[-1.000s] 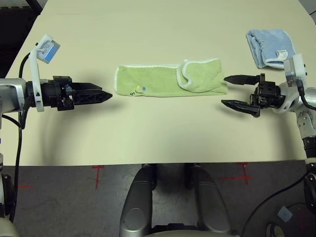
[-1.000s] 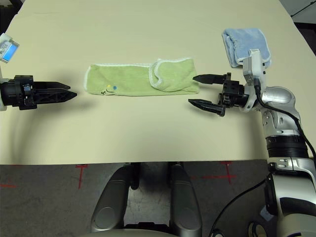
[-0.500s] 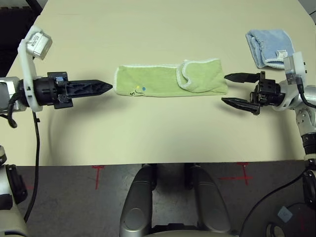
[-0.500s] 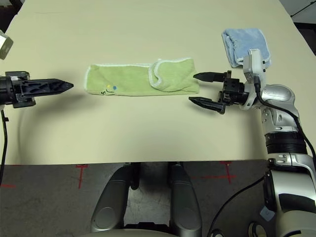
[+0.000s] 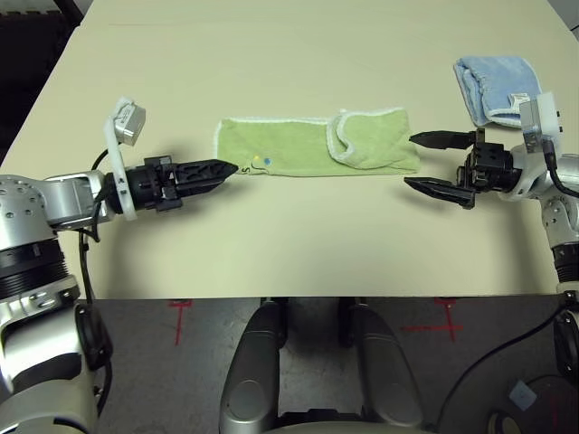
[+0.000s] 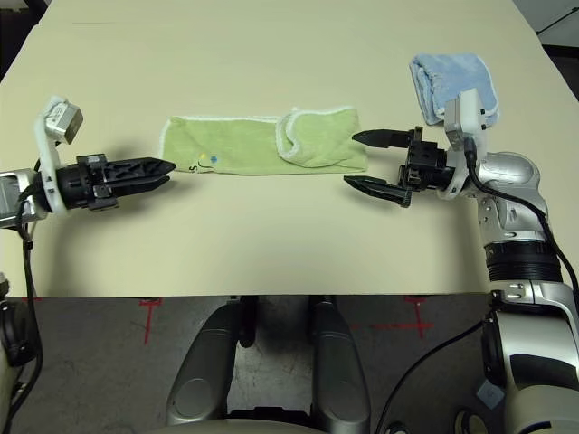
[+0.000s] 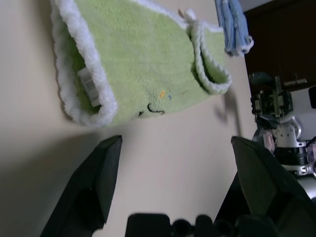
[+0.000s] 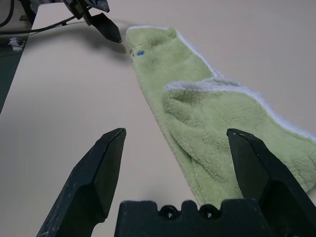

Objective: Fold the towel and set it aside.

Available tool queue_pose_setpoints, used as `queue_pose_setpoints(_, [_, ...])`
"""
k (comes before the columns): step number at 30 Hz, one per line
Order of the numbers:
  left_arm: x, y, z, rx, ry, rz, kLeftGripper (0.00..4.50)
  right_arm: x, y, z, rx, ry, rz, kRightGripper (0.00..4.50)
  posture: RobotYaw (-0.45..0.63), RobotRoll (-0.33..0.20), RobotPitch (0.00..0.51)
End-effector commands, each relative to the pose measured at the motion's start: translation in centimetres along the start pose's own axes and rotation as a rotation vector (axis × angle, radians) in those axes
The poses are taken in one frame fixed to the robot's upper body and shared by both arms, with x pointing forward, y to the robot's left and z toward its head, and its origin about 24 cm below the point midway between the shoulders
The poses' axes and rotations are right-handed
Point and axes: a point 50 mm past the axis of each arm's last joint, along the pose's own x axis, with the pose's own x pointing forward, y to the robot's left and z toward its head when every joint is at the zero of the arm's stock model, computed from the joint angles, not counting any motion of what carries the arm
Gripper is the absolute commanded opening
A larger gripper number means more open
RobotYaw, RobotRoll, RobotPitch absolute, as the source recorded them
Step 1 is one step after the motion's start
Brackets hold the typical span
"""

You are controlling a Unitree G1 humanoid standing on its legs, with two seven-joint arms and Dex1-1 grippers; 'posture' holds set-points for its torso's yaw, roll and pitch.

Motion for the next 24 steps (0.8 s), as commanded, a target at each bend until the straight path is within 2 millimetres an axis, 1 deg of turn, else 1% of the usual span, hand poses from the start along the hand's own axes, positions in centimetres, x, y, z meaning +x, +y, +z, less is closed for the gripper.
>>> queue_pose_setpoints(1, [0.2, 0.4, -0.1, -0.026, -0.005, 0.041, 4.50, -0.2, 0.2, 0.2, -0.007, 0.012, 0.006, 4.45, 0.06, 0.000, 0.328])
queue_pose_setpoints(9, [0.2, 0.9, -0.4, -0.051, 0.058, 0.081, 4.50, -0.2, 0.3, 0.4, -0.011, 0.014, 0.000, 4.45, 0.06, 0.000, 0.330])
queue_pose_setpoints(14, [-0.1, 1.2, -0.2, -0.073, 0.069, 0.099, 4.50, -0.1, 0.3, 0.4, -0.013, 0.013, 0.002, 4.45, 0.06, 0.000, 0.331])
queue_pose_setpoints(24, [1.6, 1.3, 0.6, -0.122, -0.012, 0.122, 4.50, 0.0, 0.2, 0.5, -0.014, 0.011, 0.004, 4.45, 0.06, 0.000, 0.324])
